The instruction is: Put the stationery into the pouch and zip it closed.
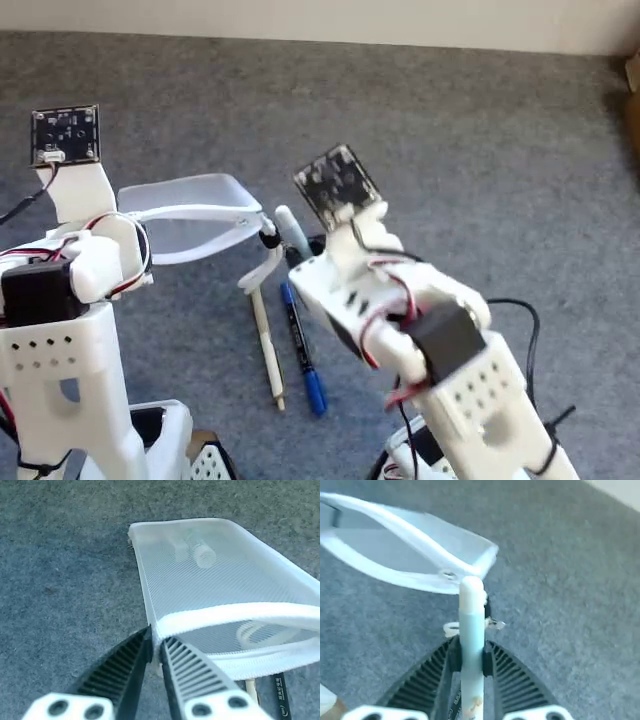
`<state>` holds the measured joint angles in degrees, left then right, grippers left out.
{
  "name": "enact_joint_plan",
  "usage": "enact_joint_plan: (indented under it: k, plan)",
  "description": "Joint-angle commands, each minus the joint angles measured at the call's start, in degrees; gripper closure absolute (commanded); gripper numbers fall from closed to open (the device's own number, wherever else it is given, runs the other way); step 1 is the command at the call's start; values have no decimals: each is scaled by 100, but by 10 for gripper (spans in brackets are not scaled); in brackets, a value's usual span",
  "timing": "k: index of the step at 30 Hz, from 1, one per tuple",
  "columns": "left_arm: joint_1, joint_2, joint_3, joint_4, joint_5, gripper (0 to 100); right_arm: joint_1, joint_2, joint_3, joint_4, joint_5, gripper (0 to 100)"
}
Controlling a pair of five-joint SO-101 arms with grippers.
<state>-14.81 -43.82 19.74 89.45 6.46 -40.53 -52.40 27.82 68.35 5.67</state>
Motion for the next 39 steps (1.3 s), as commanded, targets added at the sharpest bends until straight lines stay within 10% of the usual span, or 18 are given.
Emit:
enact_joint_plan:
  k: [1,15,39]
  plan:
    - [110,40,-110,-88,62,993,-338,-646,110,-330,35,994]
    - [110,31,-110,-79,62,993,-523,-2044,1719,-2809,-1600,994]
    - [101,31,-110,-79,62,993,-523,-2703,4549,-8804,-1574,994]
